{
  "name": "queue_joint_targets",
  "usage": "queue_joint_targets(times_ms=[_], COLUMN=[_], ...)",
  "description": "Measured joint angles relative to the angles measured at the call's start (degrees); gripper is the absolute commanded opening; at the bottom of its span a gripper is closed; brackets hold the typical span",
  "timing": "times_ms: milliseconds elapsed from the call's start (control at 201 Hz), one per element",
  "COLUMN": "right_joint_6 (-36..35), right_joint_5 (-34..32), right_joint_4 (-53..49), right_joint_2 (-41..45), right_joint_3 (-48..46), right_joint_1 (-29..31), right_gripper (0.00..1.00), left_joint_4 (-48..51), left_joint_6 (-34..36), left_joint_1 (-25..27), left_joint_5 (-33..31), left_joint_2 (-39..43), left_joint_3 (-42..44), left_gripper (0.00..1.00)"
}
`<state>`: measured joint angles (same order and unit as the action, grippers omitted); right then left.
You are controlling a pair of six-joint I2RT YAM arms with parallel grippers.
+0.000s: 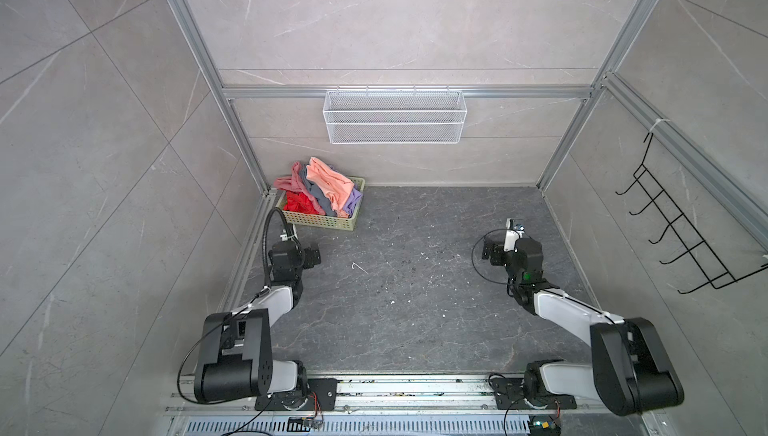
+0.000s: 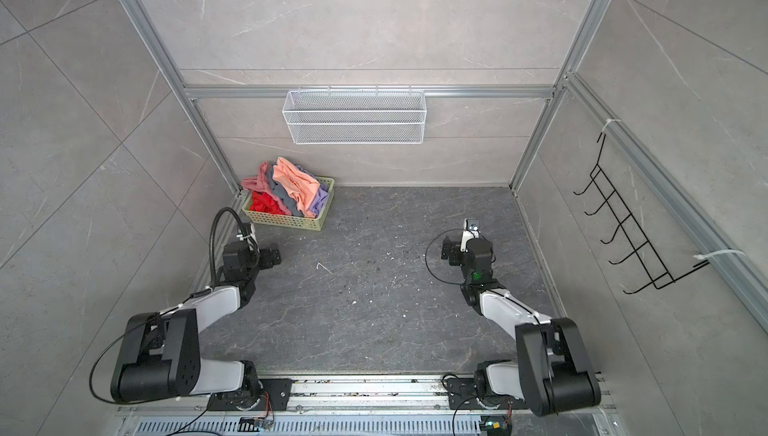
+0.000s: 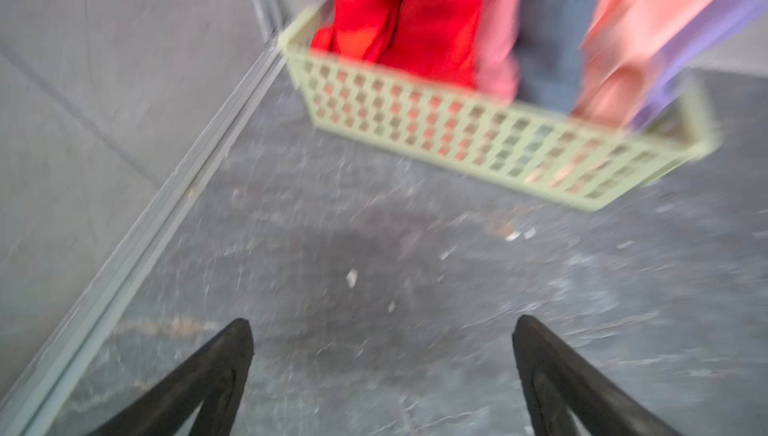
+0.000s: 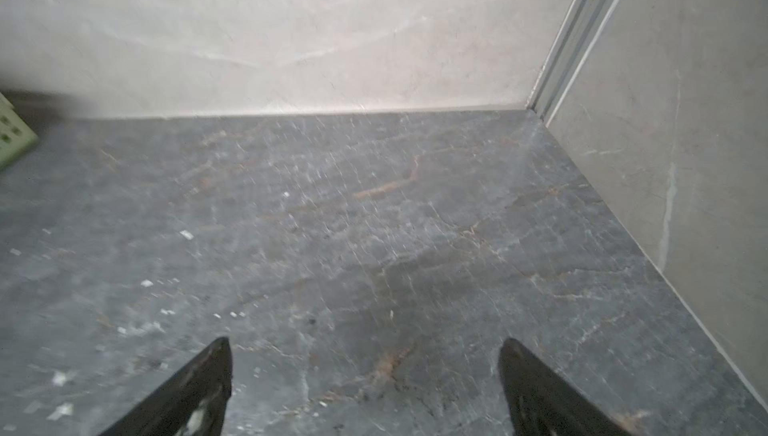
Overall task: Fold and stack the t-shirts
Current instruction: 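Grasp the salmon t-shirt in the basket with the left gripper while the right arm advances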
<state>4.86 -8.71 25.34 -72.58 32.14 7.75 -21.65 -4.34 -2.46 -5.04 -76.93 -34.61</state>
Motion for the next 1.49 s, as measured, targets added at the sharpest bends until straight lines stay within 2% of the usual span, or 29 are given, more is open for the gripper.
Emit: queue_joint_targets(times_ms=[85, 189, 279, 378, 513, 672, 826, 951, 1075, 1239, 1359, 1493], right_joint_6=[5.68, 14.01, 21.24, 29.57, 38.14, 40.44, 39.95, 41.31, 42.8, 41.33, 37.57, 34.34], right_joint_5=[0.42, 2.62, 5.31, 6.14, 3.89, -4.57, -6.12, -7.41, -8.76, -10.49, -11.02, -10.97], right_joint_4=[-9.31, -18.84, -24.63, -28.04, -31.61, -38.77, -35.52, -36.87, -35.95, -32.5, -31.87, -31.52], right_joint_2=[3.5, 3.98, 2.97, 1.03, -3.26, -7.39, -7.06, -7.58, -7.61, -7.8, -9.03, -9.86], right_joint_3=[7.65, 17.09, 23.08, 27.02, 30.47, 37.11, 39.34, 39.87, 39.15, 38.38, 40.5, 42.56], right_joint_1=[1.4, 3.65, 6.69, 14.78, 26.53, 37.22, 38.97, 37.92, 35.1, 32.52, 31.87, 31.85], right_gripper=[1.0, 1.0, 1.0, 1.0, 1.0, 1.0, 1.0, 1.0, 1.0, 1.0, 1.0, 1.0], left_joint_4=[9.6, 20.17, 25.92, 30.71, 34.62, 36.17, 33.14, 34.1, 40.94, 47.89, 53.37, 57.44], left_joint_6=[-4.63, -12.59, -19.76, -27.39, -34.64, -36.46, -38.62, -37.99, -33.68, -24.44, -18.32, -12.81], left_joint_1=[0.37, 1.51, 3.91, 9.92, 18.14, 25.2, 25.83, 25.42, 24.5, 23.08, 21.66, 20.04], left_joint_5=[3.23, 6.91, 8.94, 10.82, 11.67, 11.3, 11.28, 11.21, 10.32, 7.85, 6.6, 4.96], left_joint_2=[2.95, 4.31, 5.31, 6.64, 6.71, 7.39, 10.34, 9.86, 3.72, -7.63, -17.86, -28.83], left_joint_3=[-8.26, -18.12, -22.43, -24.24, -24.98, -24.76, -22.93, -24.2, -33.48, -49.27, -60.26, -69.77], left_gripper=[1.0, 1.0, 1.0, 1.0, 1.0, 1.0, 1.0, 0.97, 0.94, 0.85, 0.77, 0.73])
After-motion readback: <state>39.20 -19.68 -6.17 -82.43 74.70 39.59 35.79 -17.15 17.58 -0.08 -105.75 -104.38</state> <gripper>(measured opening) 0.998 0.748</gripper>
